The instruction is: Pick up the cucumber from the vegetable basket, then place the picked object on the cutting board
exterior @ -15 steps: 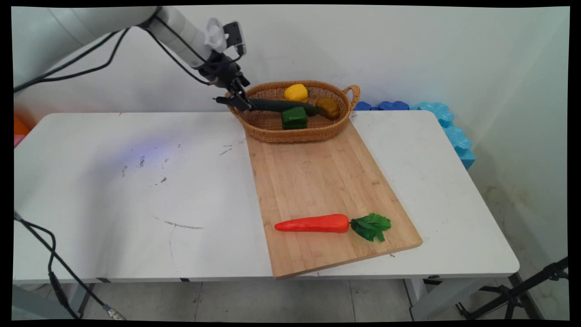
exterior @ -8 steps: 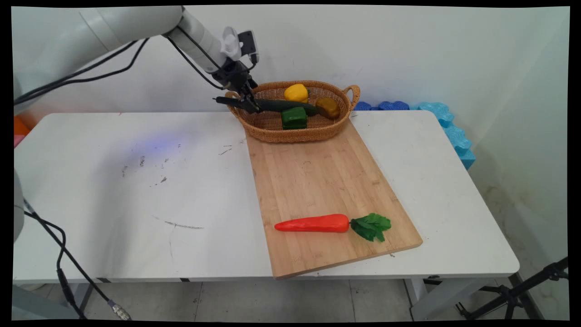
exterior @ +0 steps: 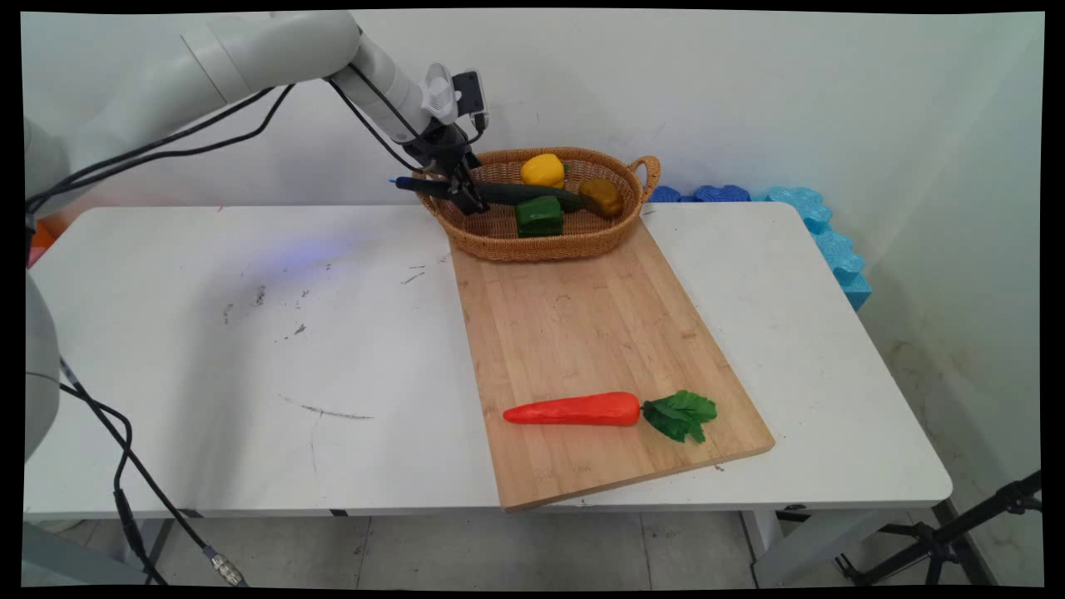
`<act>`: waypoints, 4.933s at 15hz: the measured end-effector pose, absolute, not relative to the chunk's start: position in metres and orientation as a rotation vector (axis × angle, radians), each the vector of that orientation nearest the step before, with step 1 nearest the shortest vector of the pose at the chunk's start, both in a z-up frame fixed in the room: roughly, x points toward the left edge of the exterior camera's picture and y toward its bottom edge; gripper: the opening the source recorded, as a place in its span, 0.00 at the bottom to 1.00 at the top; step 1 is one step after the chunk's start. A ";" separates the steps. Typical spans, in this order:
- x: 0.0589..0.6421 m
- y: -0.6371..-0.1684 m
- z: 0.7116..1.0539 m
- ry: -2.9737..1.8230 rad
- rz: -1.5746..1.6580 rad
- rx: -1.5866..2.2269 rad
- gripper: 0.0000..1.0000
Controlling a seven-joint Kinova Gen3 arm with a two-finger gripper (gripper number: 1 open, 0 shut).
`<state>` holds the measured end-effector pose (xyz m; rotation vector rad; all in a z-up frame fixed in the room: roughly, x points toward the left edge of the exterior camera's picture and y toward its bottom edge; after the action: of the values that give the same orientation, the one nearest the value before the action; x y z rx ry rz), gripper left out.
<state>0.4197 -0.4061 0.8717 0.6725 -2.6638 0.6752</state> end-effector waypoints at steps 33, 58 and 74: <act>0.399 -0.350 0.965 -2.526 0.737 0.757 0.00; 0.358 -0.262 0.919 -2.421 0.496 0.772 0.00; 0.322 -0.267 0.826 -2.426 0.484 0.786 0.00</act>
<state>0.3224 -0.2675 0.8256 0.7856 -2.4258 0.4844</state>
